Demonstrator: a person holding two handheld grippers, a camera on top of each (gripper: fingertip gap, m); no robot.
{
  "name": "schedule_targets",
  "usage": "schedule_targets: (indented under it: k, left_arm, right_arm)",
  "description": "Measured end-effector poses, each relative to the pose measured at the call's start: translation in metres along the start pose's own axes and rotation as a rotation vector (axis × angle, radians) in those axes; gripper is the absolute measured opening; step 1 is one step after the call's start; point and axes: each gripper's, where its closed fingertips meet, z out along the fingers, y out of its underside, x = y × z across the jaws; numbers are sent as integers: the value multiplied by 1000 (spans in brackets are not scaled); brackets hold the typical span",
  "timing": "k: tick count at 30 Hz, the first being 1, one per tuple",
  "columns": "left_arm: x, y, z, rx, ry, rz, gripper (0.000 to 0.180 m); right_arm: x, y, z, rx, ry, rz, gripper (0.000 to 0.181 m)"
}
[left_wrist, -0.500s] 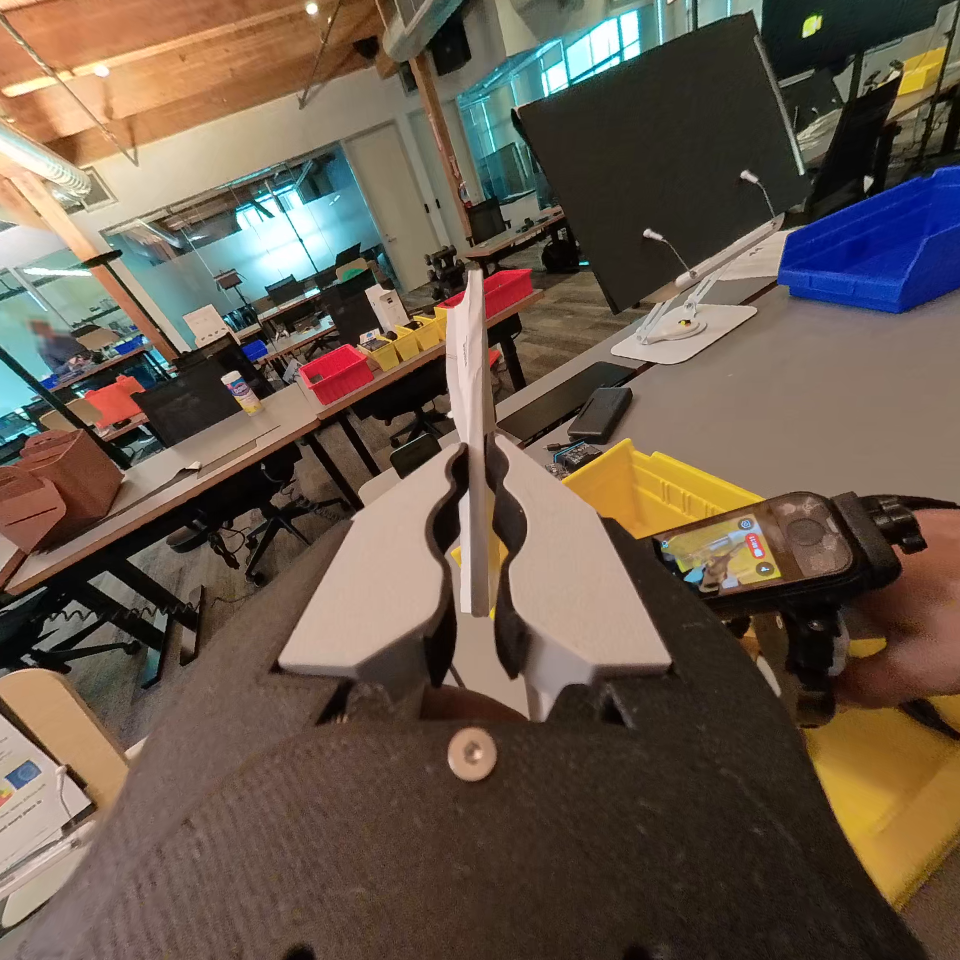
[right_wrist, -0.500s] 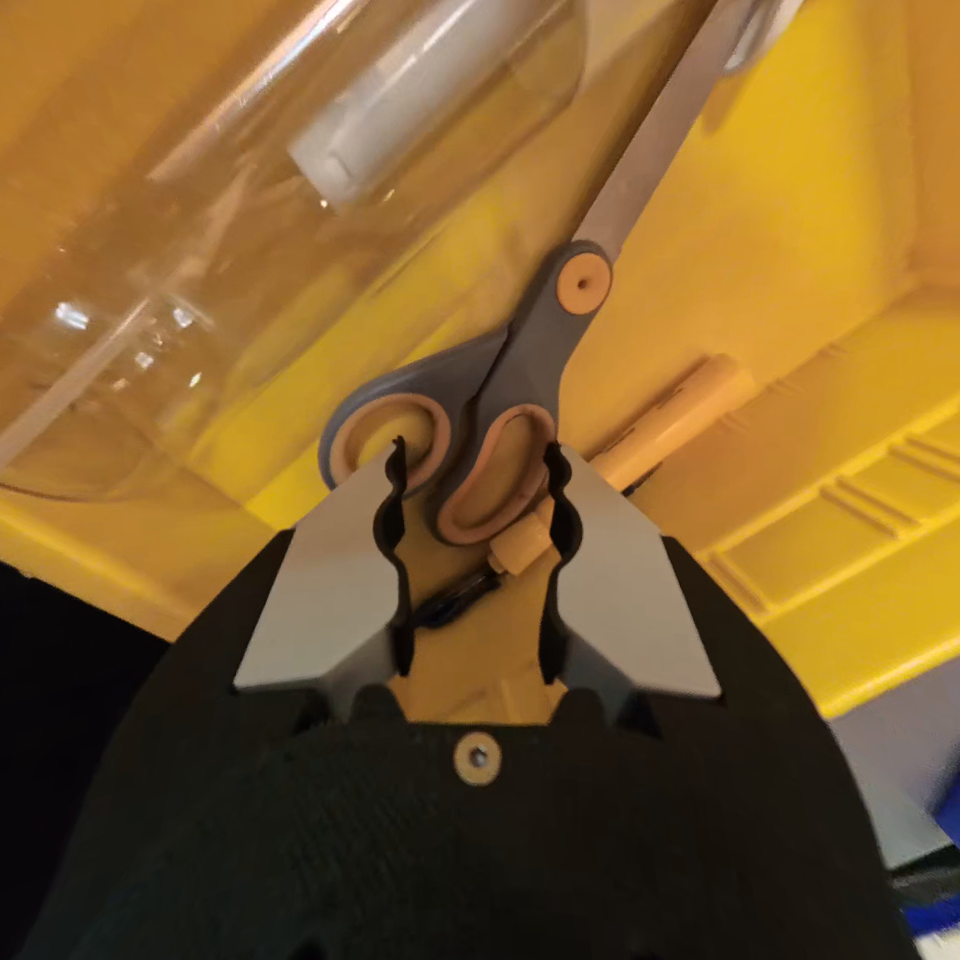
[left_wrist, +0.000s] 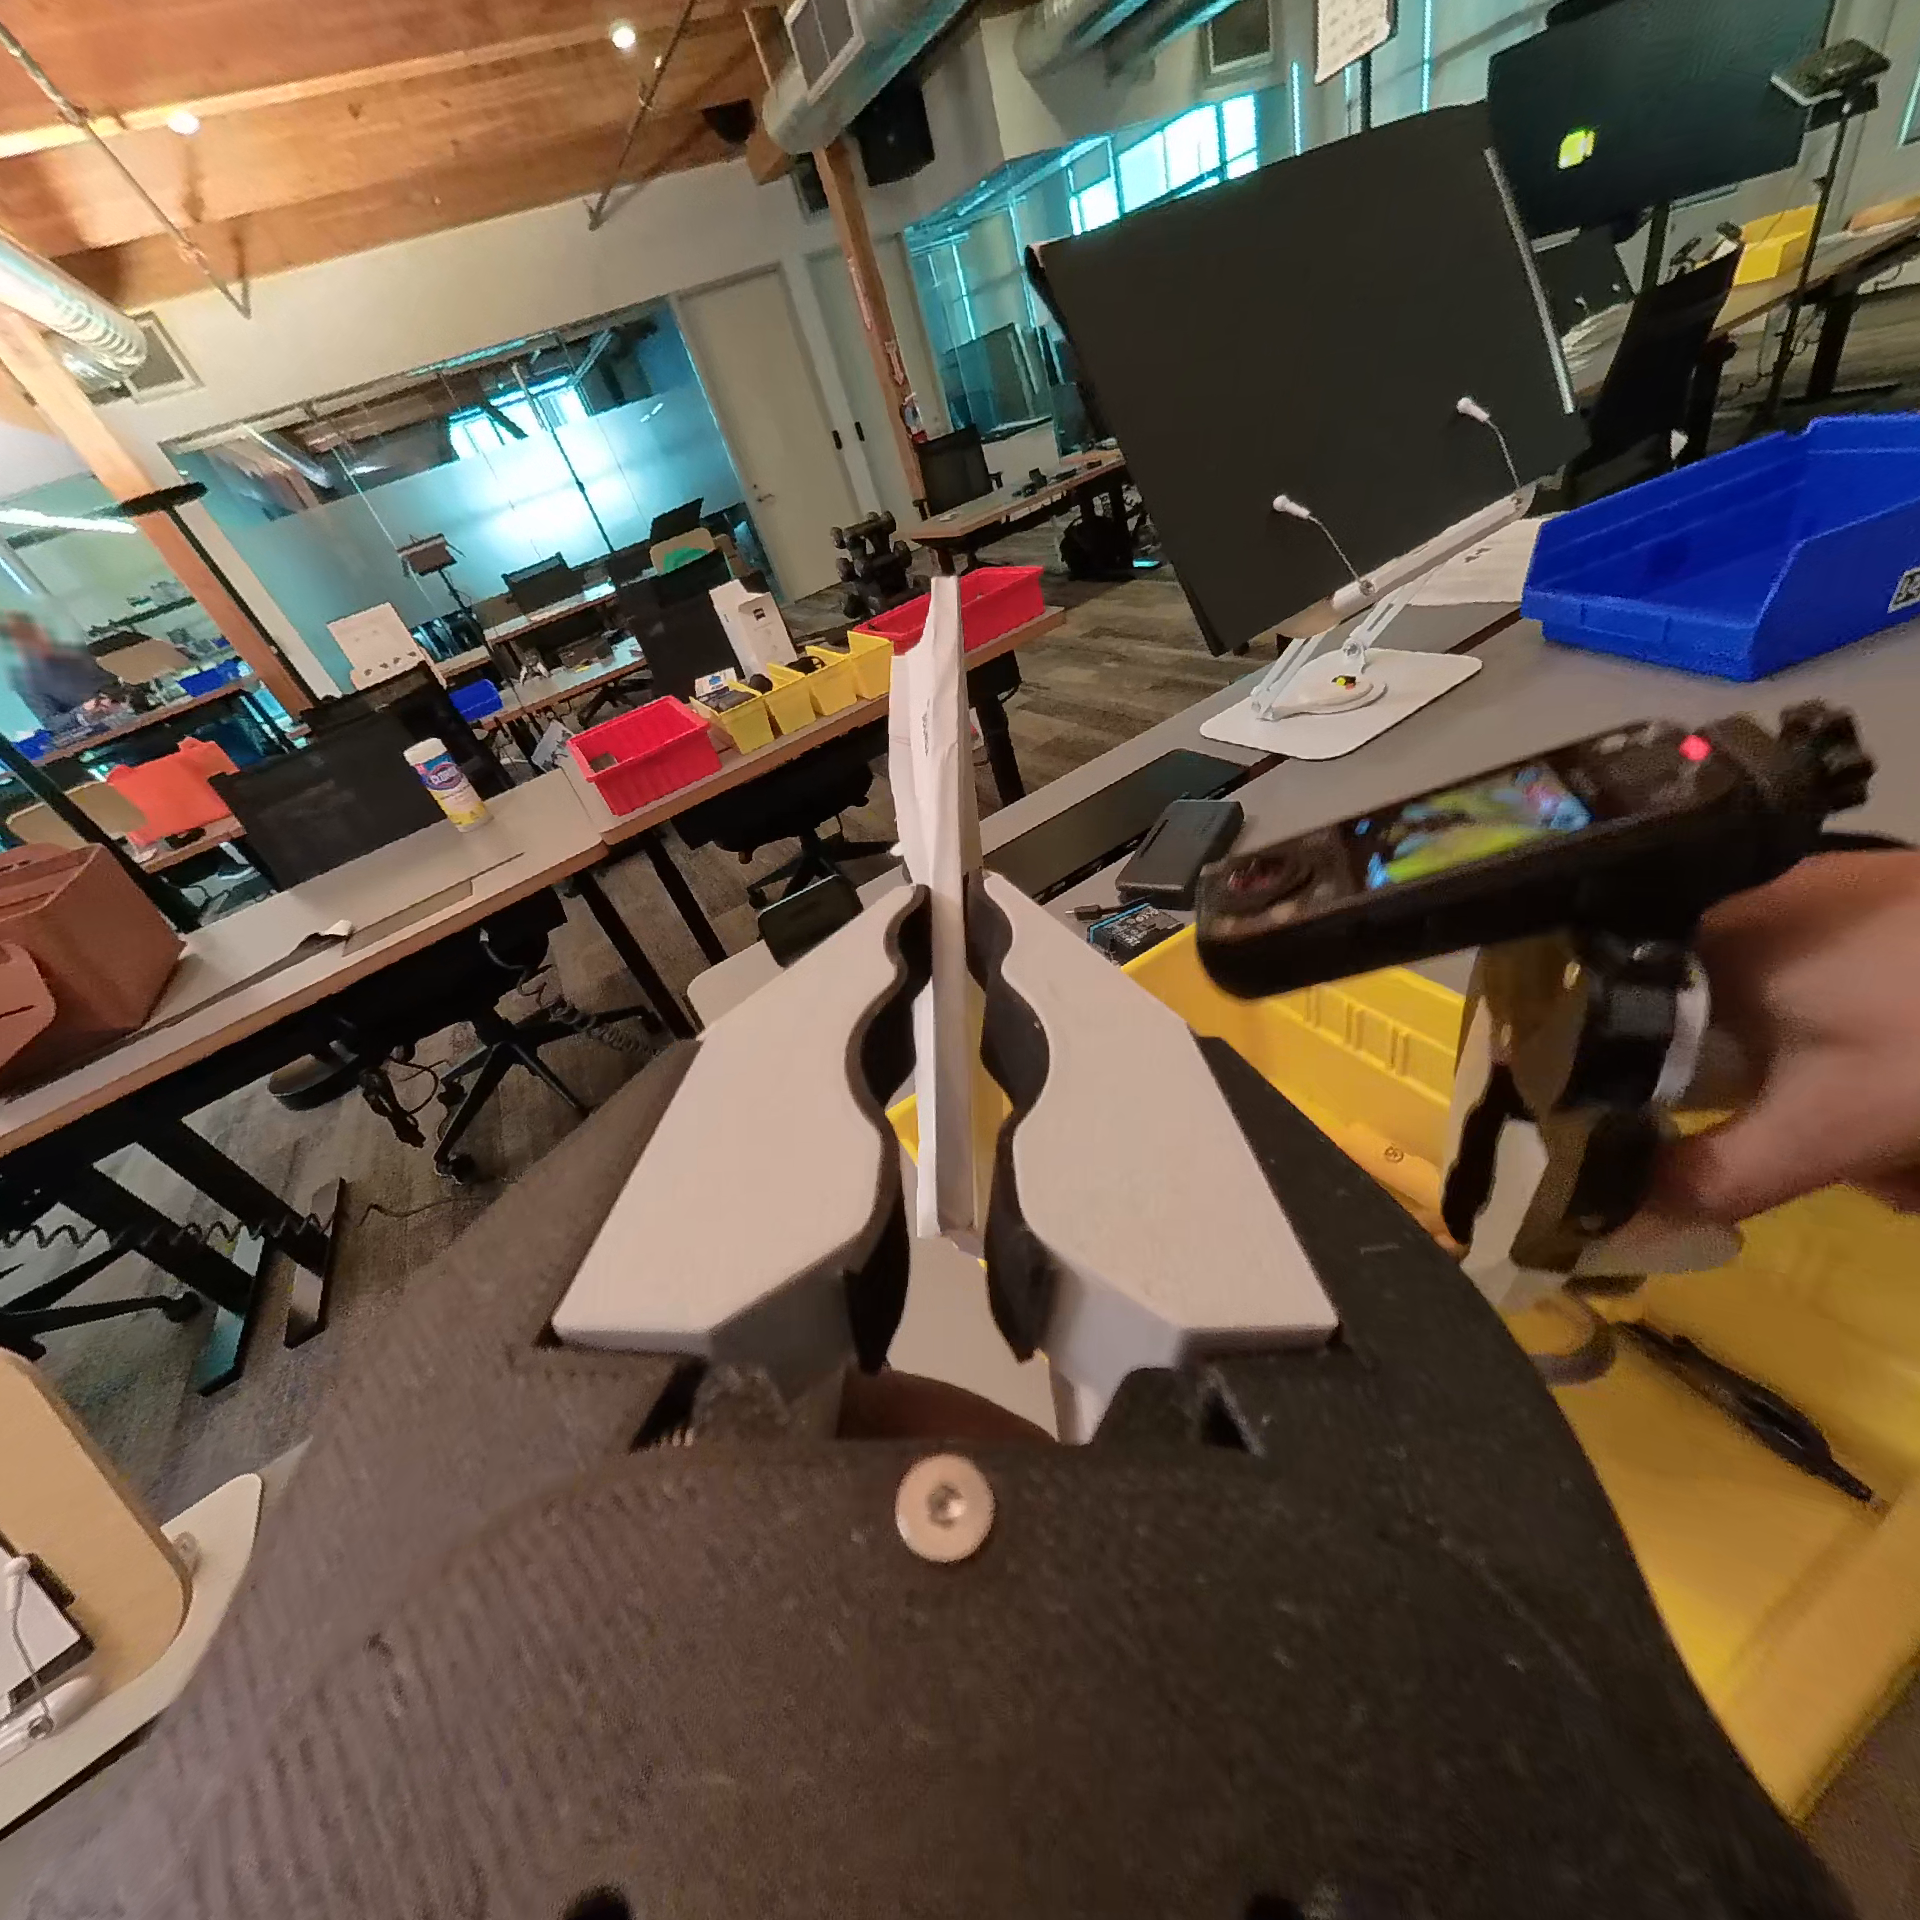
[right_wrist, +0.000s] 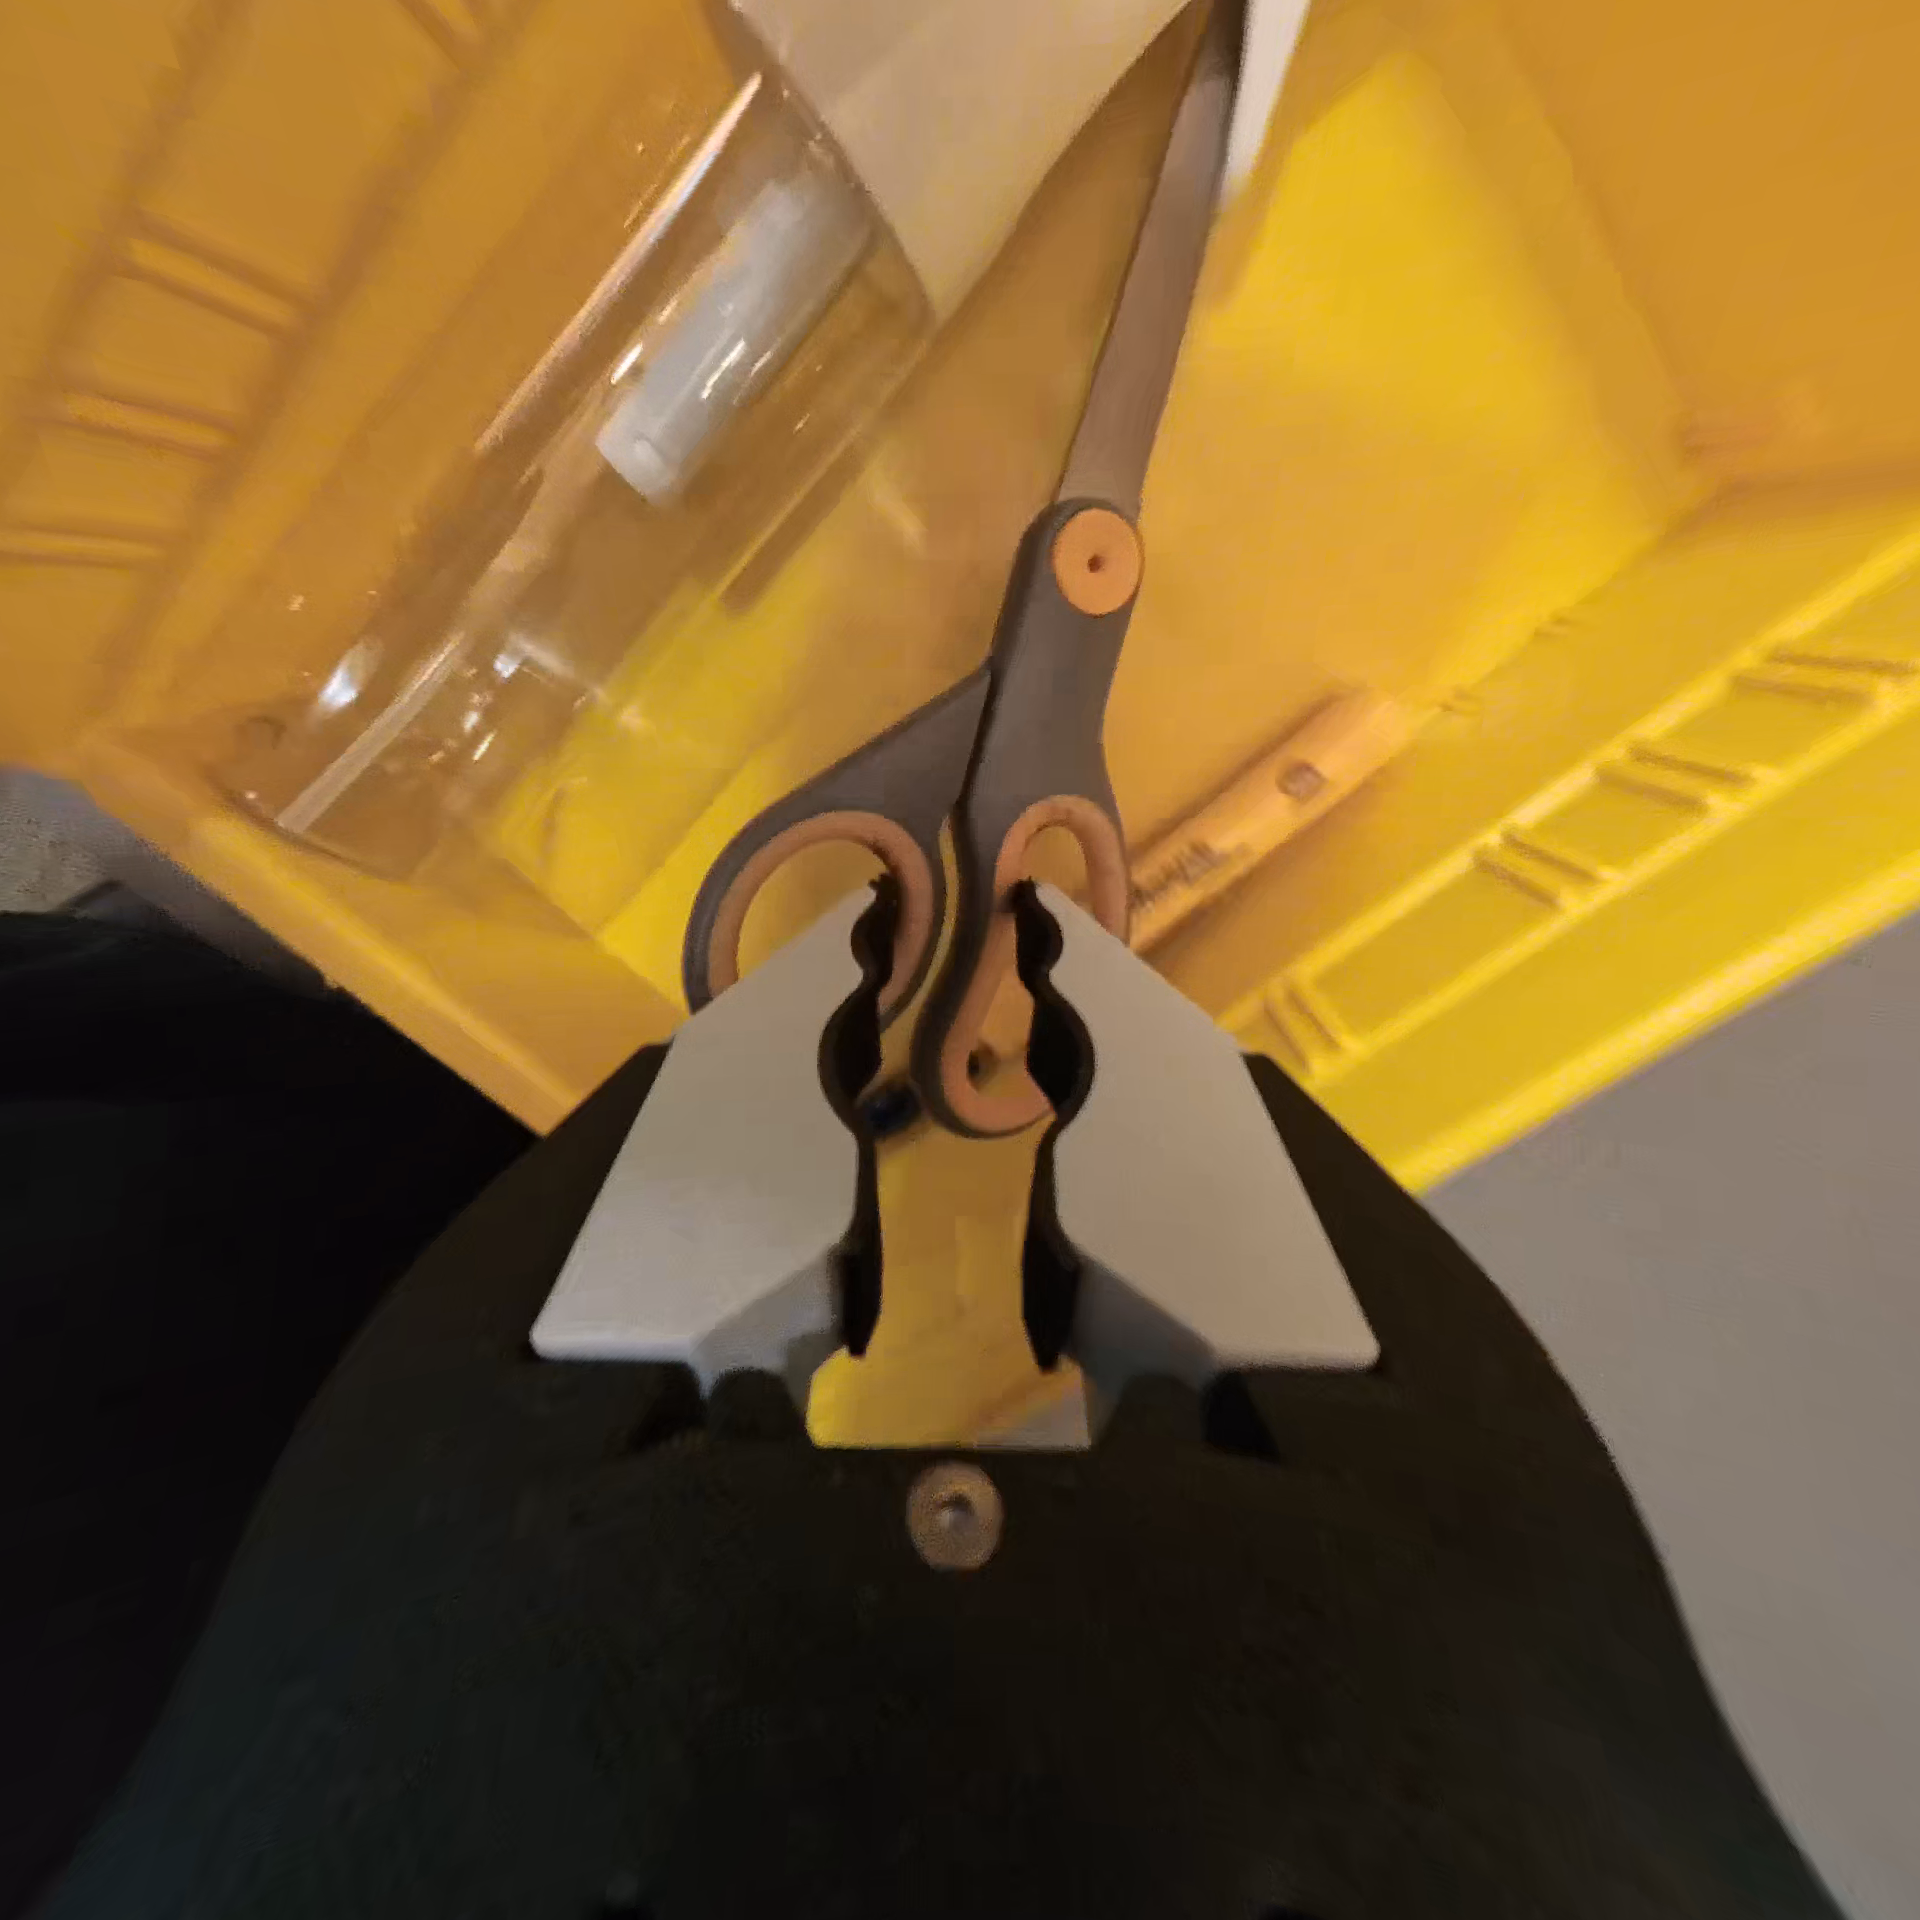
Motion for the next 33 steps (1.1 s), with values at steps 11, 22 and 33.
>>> schedule_targets:
  k: [11,22,33]
  left_arm:
    - [9,-4,7,6,37,-9,2]
    - [47,-27,29,45,135,-2,2]
    - [188,-99,94,147,374,148,2]
  right_arm:
    - [16,11,-71,294,-254,256,22]
    - [92,94,-168,712,-417,630,21]
    - [160,244,-135,726,-268,909,21]
